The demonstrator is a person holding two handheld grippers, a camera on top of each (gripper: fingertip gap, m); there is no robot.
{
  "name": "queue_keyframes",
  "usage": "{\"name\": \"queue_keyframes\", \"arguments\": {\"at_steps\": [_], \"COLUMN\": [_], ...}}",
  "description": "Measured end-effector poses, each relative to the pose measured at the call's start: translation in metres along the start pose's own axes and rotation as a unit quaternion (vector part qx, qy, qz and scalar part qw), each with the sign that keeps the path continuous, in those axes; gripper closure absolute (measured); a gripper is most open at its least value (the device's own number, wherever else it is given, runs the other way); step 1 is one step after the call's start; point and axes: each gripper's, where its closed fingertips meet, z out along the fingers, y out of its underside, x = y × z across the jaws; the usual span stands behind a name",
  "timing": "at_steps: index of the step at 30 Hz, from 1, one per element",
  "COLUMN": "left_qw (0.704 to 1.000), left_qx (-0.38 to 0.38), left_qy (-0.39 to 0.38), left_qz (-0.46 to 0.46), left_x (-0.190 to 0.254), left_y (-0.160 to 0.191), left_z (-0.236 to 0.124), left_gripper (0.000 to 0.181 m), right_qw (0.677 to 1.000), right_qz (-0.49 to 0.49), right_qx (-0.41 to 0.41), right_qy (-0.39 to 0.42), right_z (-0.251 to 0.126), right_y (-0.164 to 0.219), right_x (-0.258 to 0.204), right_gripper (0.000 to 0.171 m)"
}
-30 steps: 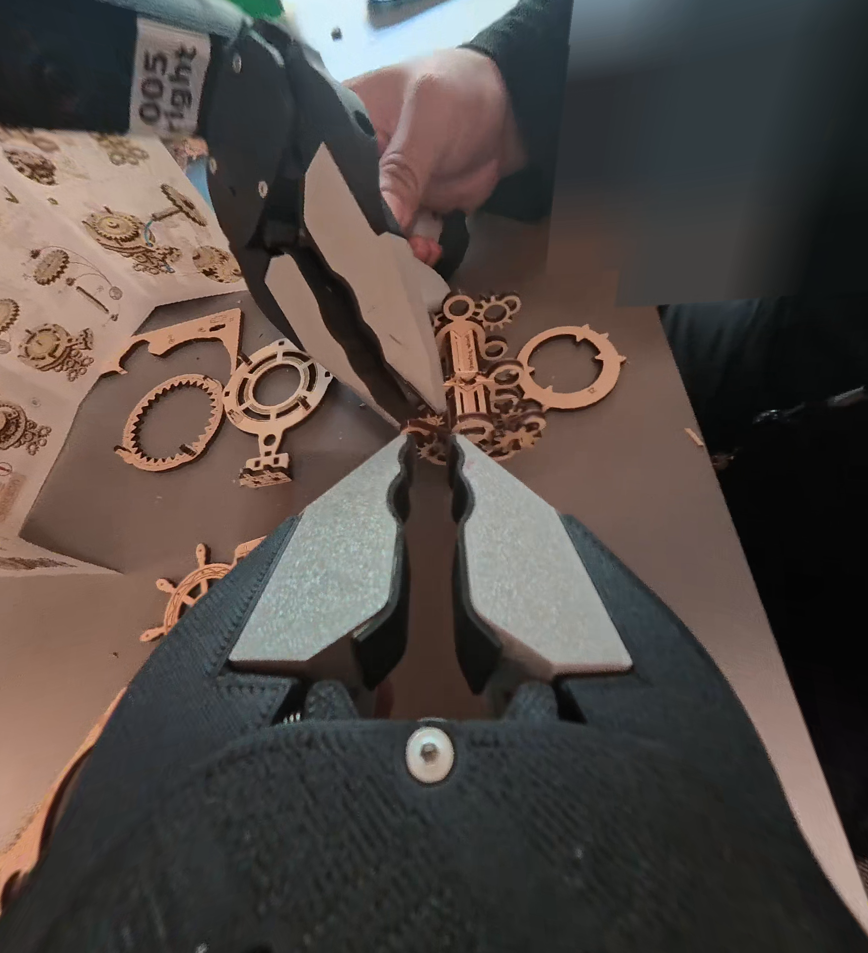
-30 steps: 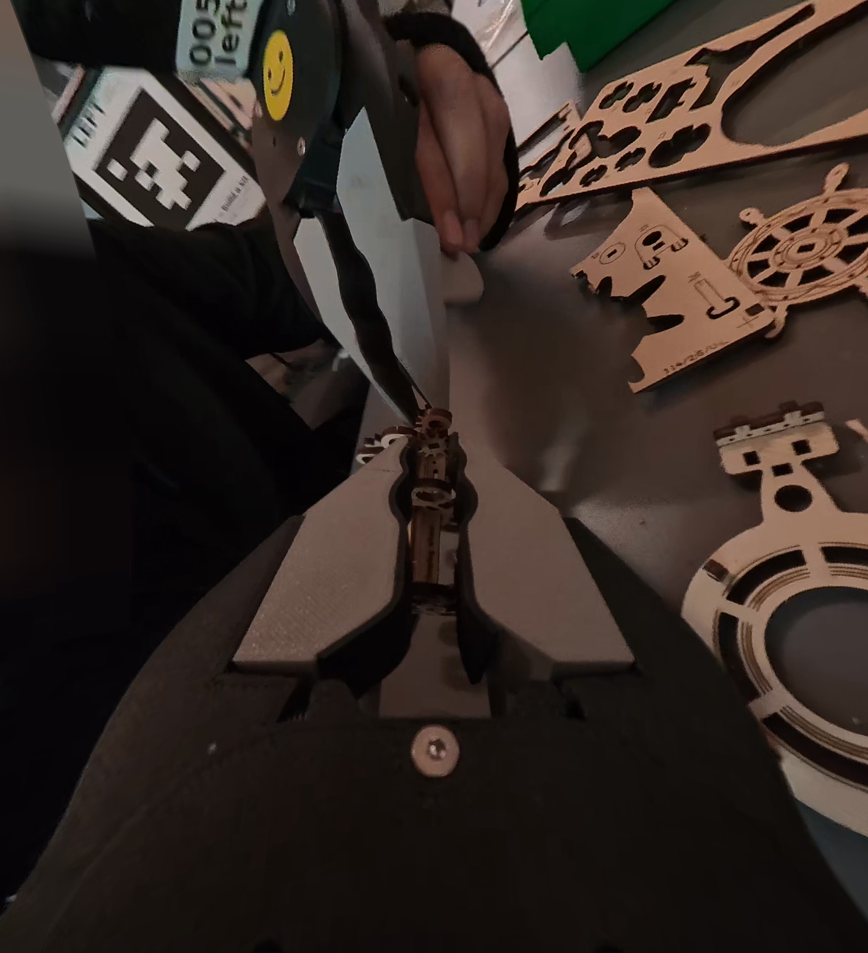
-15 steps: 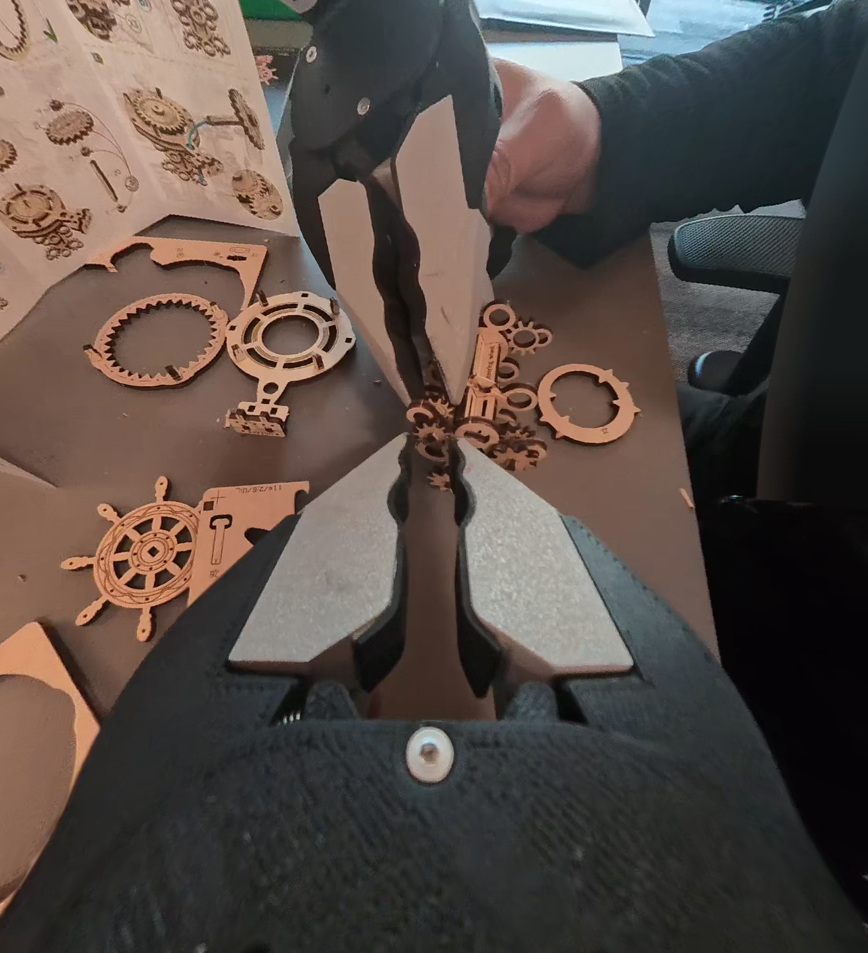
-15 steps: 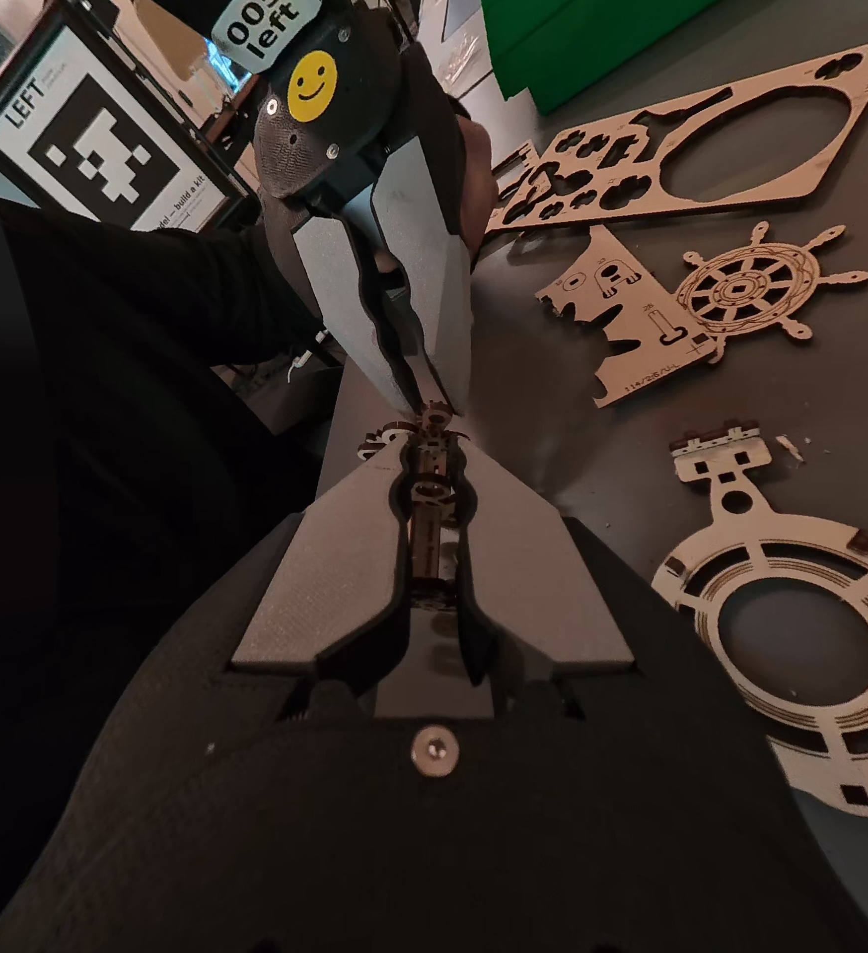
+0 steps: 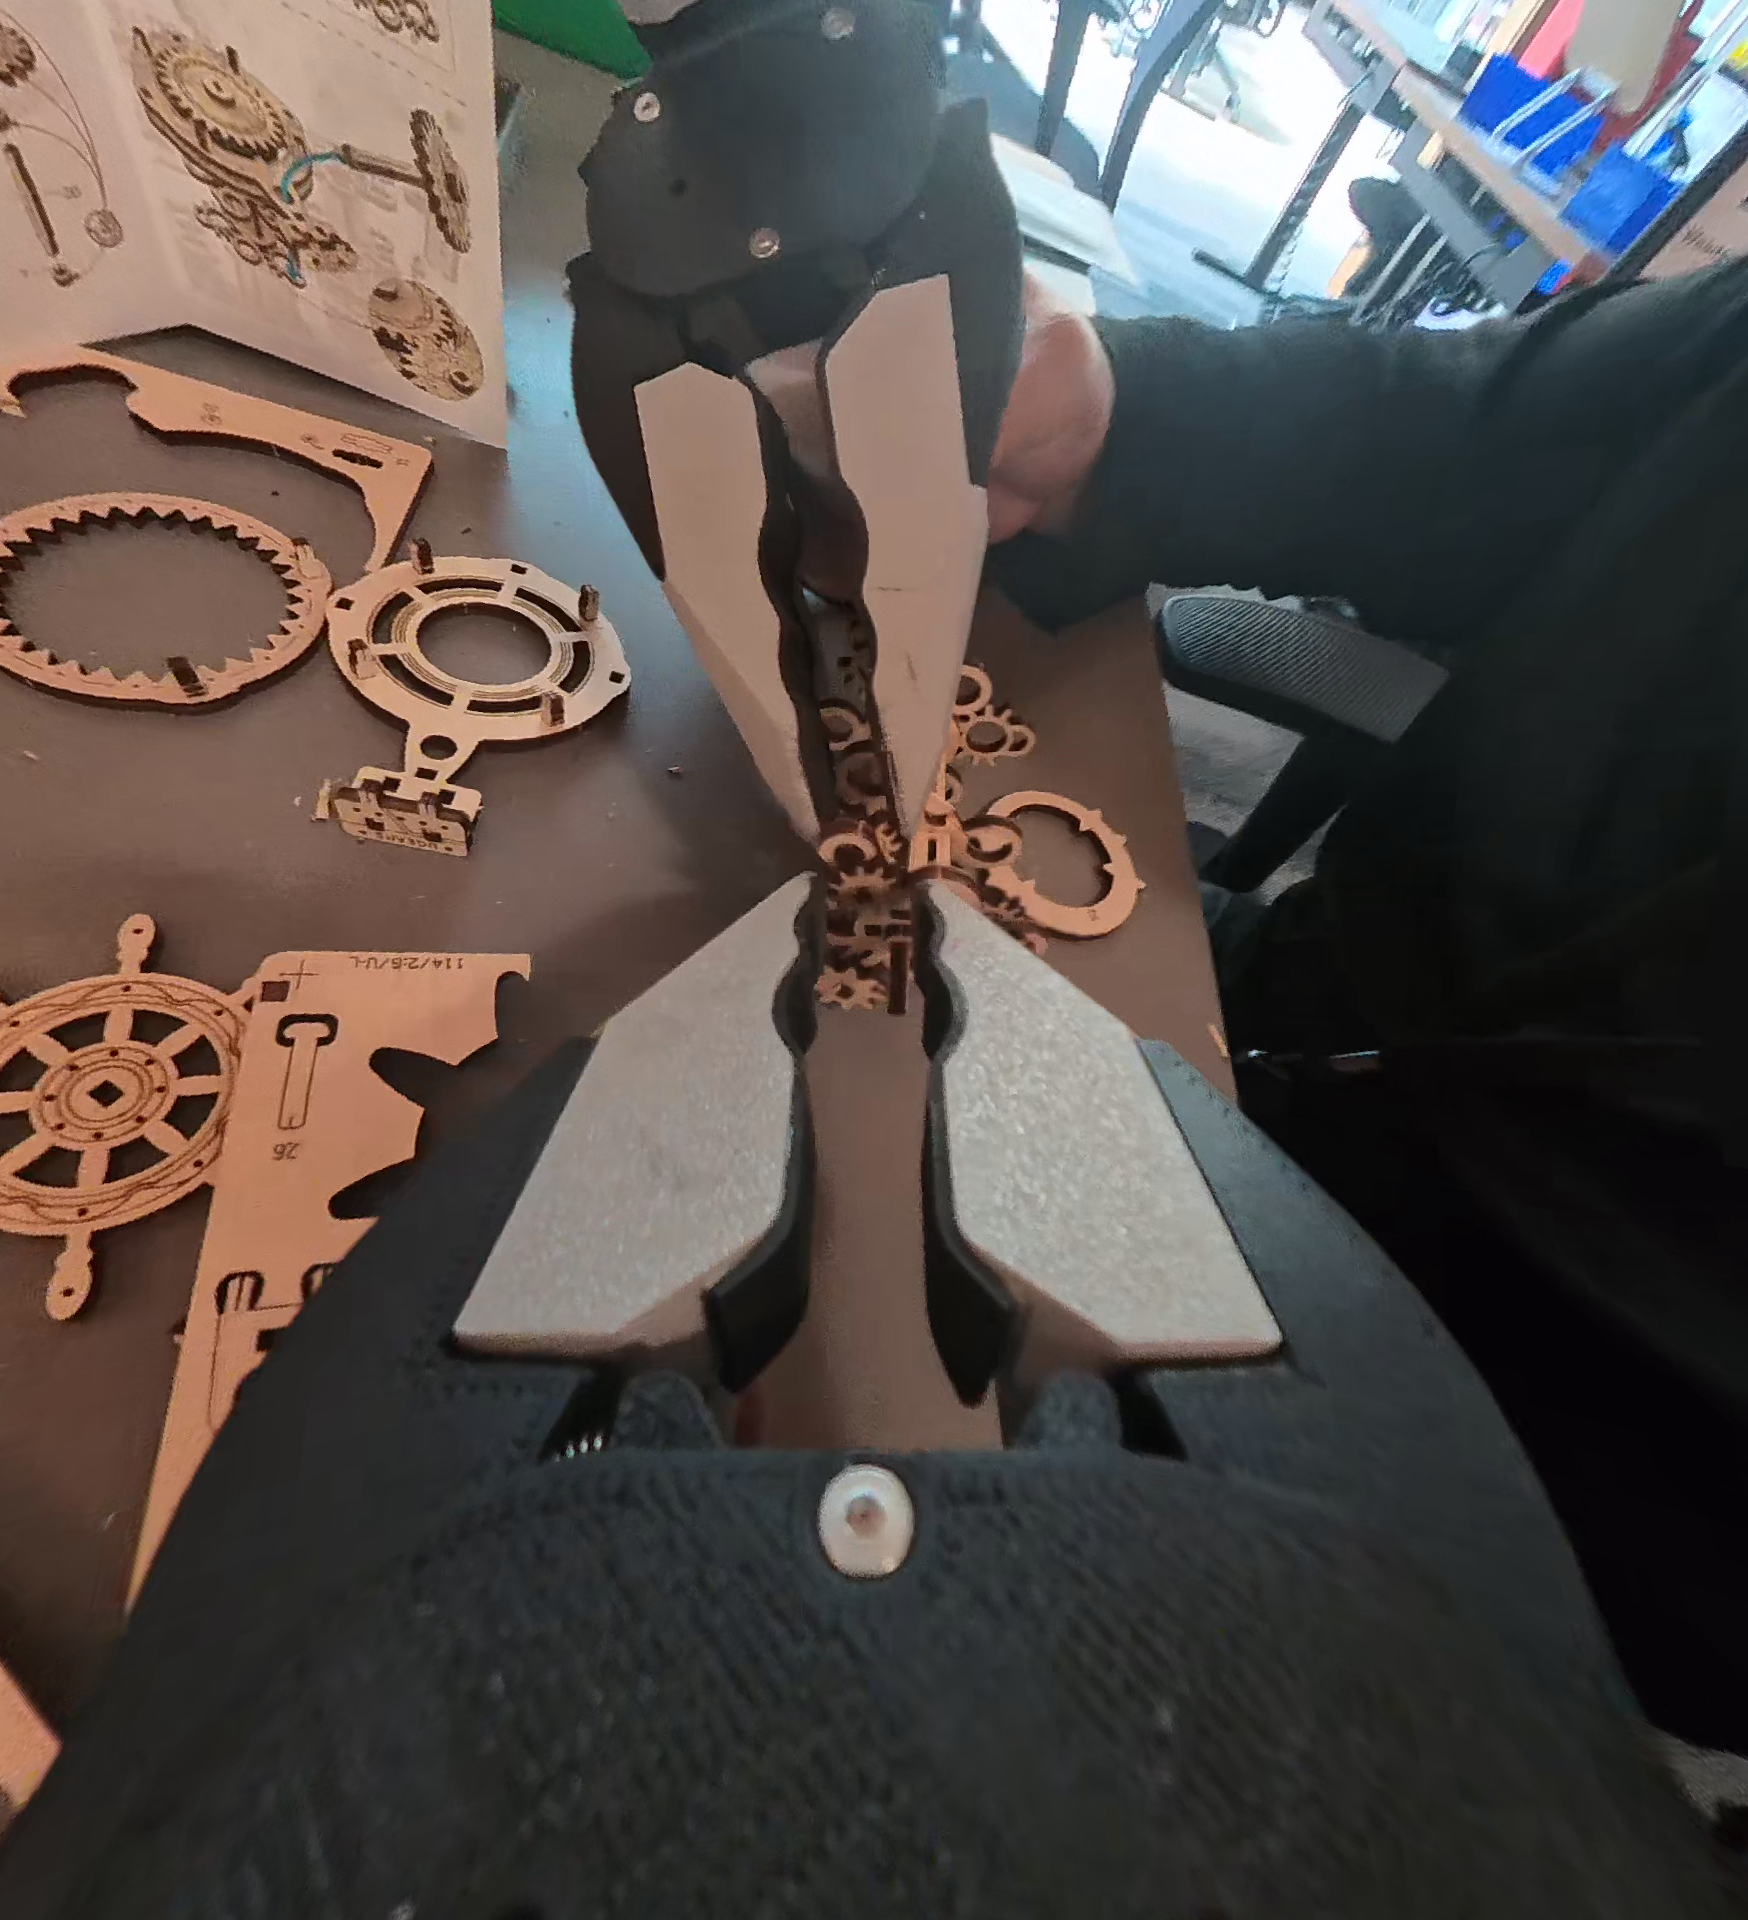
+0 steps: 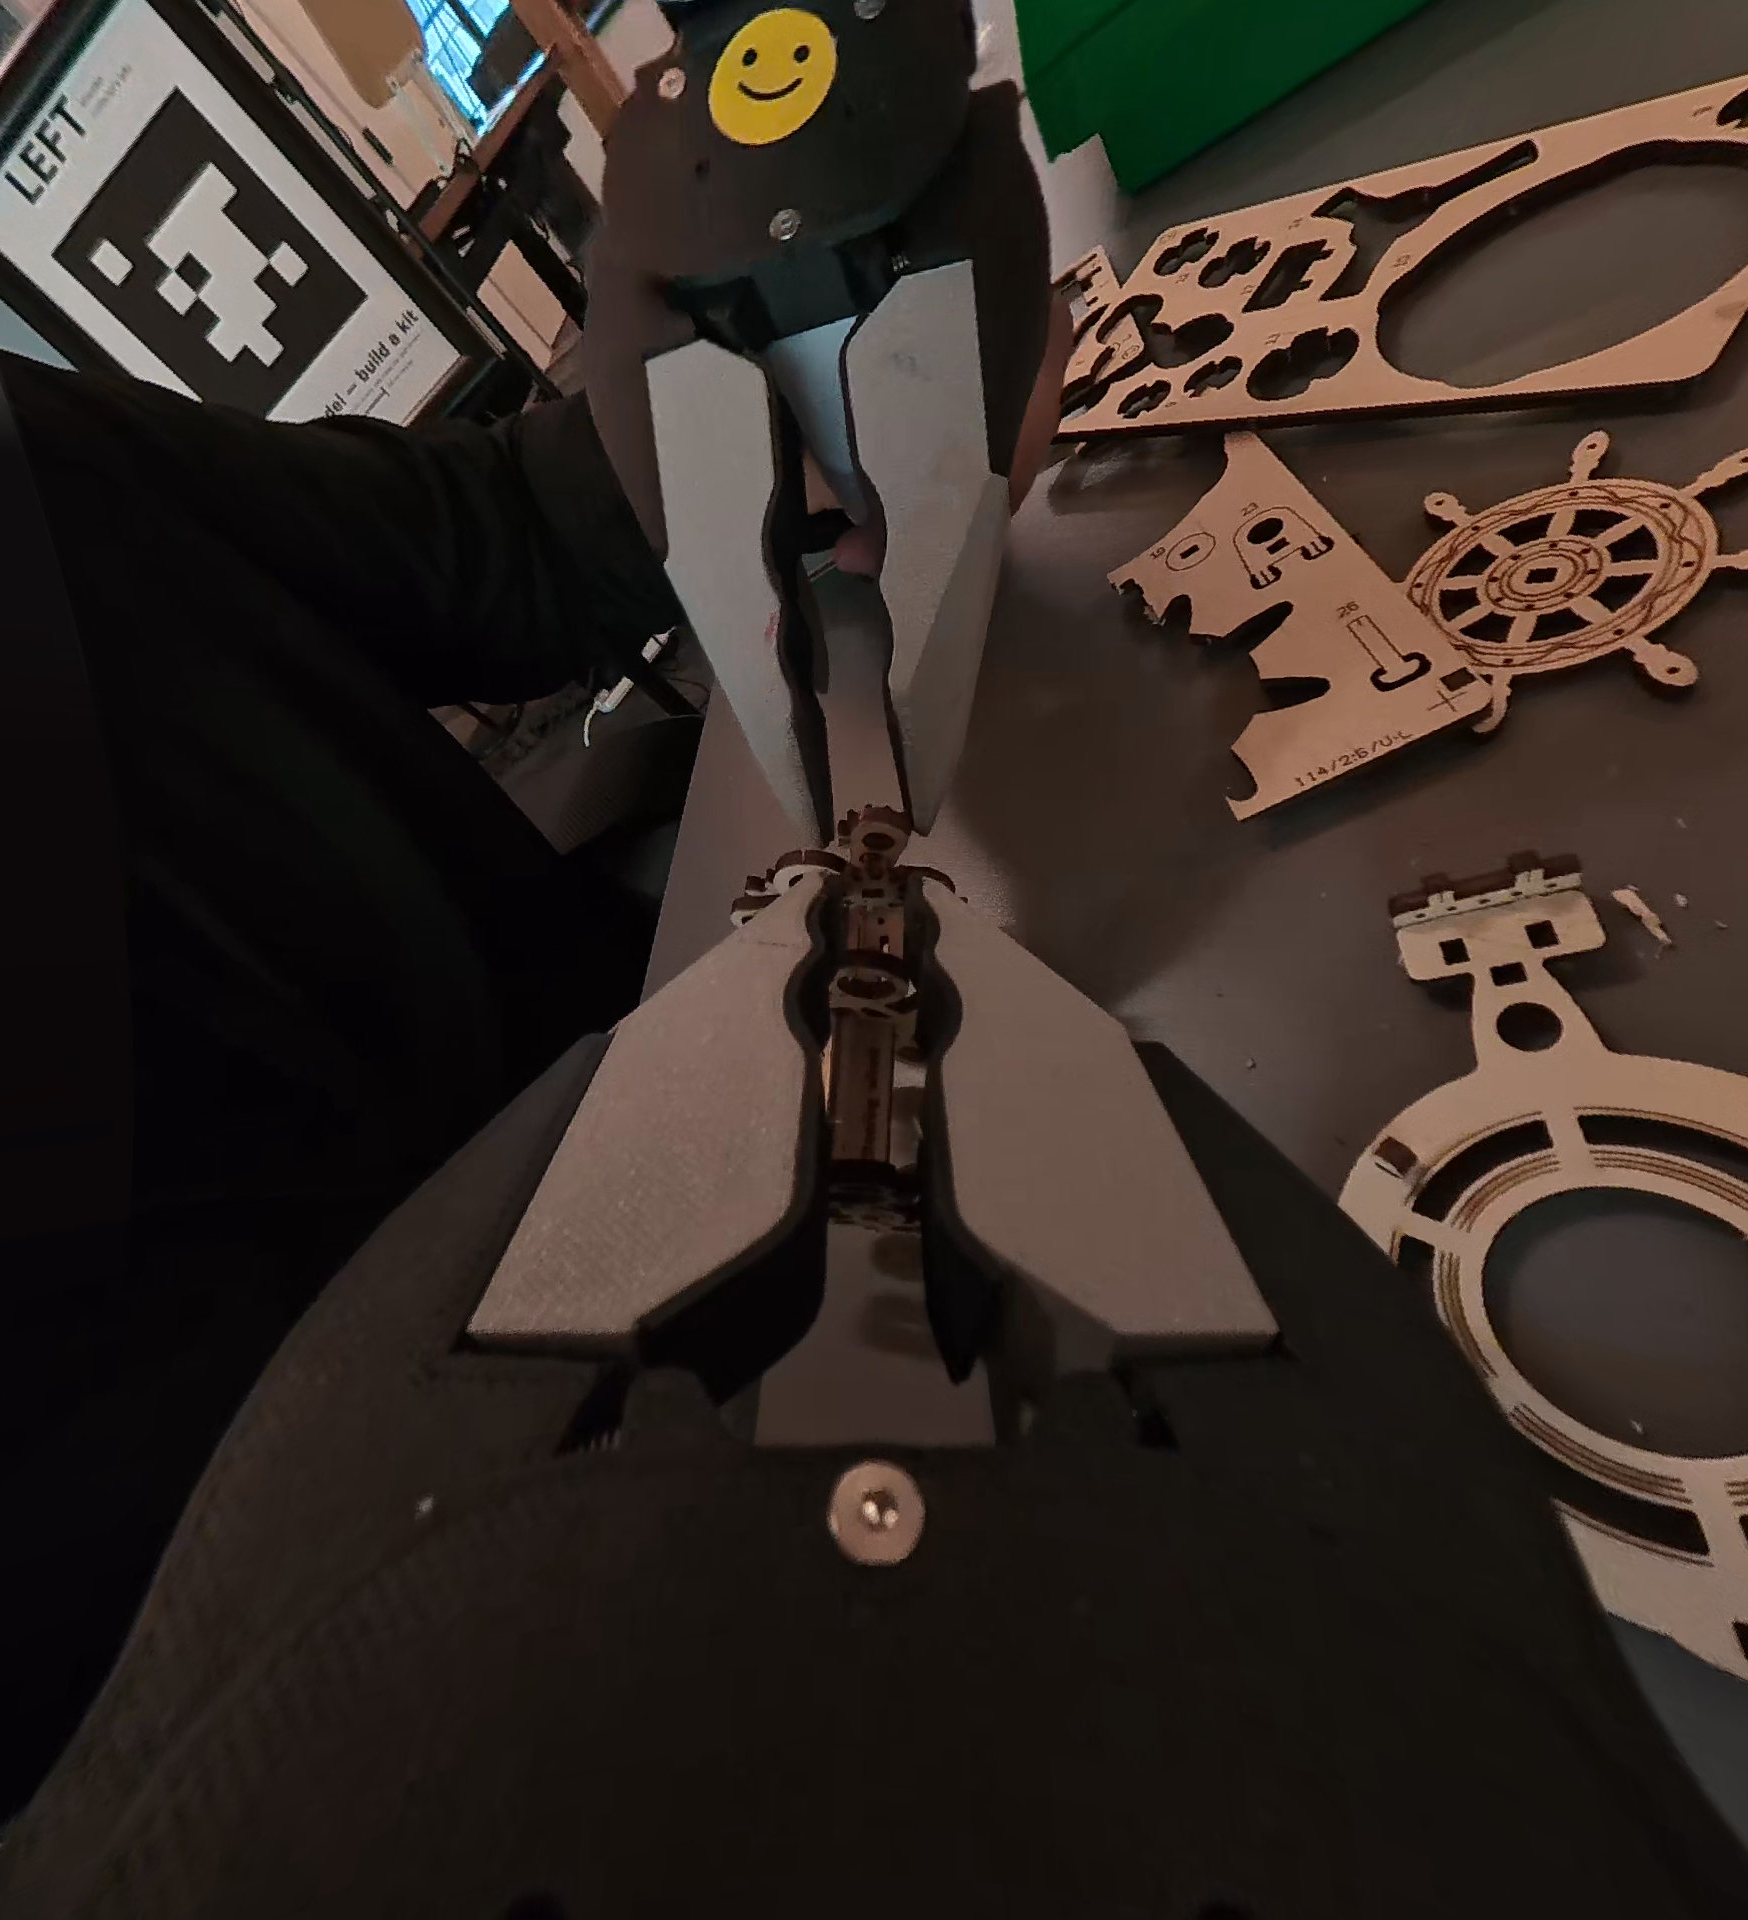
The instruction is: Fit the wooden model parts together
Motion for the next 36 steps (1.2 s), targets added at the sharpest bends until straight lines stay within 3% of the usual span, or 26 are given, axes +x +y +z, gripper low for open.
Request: {"name": "queue_keyframes", "arguments": {"at_steps": [6, 9, 16, 23, 26, 31, 36], "left_qw": [0.999, 0.999, 0.996, 0.957, 0.945, 0.991, 0.999], "left_qx": [0.006, -0.007, -0.041, -0.081, -0.083, -0.038, 0.01], "left_qy": [0.029, 0.023, -0.021, -0.09, -0.109, -0.047, -0.018], "left_qz": [-0.042, -0.022, 0.072, 0.262, 0.296, 0.116, 0.032], "left_x": [0.0, 0.0, 0.001, 0.0, -0.001, -0.005, -0.001], "left_y": [-0.001, 0.0, 0.002, 0.003, 0.002, -0.001, -0.01], "left_z": [0.0, 0.001, 0.003, 0.004, 0.004, 0.002, -0.006], "left_gripper": [0.171, 0.172, 0.172, 0.172, 0.172, 0.172, 0.181], "right_qw": [1.0, 1.0, 0.999, 0.997, 0.998, 1.0, 1.0], "right_qz": [0.001, 0.01, 0.03, 0.058, 0.051, 0.002, 0.01], "right_qx": [-0.004, -0.006, -0.004, 0.002, 0.002, 0.004, 0.009], "right_qy": [-0.004, -0.011, -0.026, -0.048, -0.046, 0.002, -0.003], "right_z": [0.001, 0.001, 0.0, 0.0, -0.001, -0.001, -0.002], "right_y": [0.0, 0.001, 0.002, 0.001, 0.0, -0.002, -0.002], "right_x": [-0.001, -0.001, -0.002, -0.002, -0.001, 0.002, 0.003], "right_gripper": [0.163, 0.163, 0.163, 0.163, 0.163, 0.163, 0.163]}}
